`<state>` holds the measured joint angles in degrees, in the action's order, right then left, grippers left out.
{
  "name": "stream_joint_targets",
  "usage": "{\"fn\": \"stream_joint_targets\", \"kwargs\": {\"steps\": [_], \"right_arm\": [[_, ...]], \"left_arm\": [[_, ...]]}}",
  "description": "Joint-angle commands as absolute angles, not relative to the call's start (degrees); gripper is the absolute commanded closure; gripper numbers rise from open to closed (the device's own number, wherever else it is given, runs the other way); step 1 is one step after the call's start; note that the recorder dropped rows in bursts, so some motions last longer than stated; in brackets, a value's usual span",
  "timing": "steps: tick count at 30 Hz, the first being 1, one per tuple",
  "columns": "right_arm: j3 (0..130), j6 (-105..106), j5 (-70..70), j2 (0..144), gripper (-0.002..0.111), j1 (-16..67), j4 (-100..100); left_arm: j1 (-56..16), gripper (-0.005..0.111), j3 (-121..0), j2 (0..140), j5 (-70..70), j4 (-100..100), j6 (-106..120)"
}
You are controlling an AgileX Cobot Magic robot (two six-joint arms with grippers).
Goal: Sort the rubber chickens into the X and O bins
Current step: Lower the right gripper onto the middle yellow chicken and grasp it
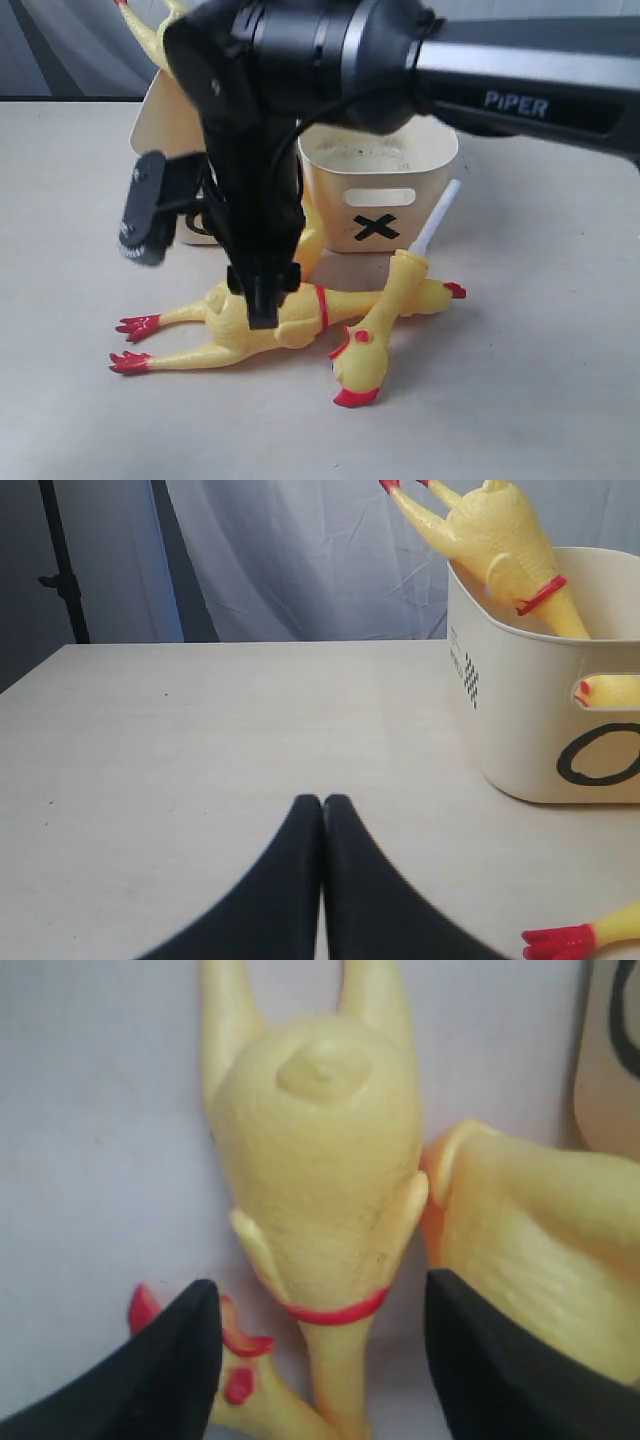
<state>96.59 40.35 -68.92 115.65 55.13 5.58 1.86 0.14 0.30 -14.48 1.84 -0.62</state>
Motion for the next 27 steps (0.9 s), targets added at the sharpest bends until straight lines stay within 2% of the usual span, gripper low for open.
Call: {"fn": "stream_joint_targets", "kwargs": {"steps": [1,10,22,24,27], "right_arm": [[90.97,41.48,-60.38,115.74,0.051,57.45,11.94],[87.47,42.78,-49.83,117.87,0.051,60.21,9.99],[87.47,42.78,-54.35,128.42,0.052,60.71,8.69],[87.47,42.78,-56.18,129.53,0.061,61.0,8.69],[87.47,42.78,-59.09,130.3,0.09,61.39,8.53]], "left_arm": [[1.66,0.107,0.0,0.0,-13.73,1.9,-0.87],[1.66,0.107,0.0,0.0,-13.73,1.9,-0.87],[1.66,0.107,0.0,0.0,-13.73,1.9,-0.87],[1.66,0.107,0.0,0.0,-13.73,1.9,-0.87],[1.66,0.107,0.0,0.0,-13.73,1.9,-0.87]]}}
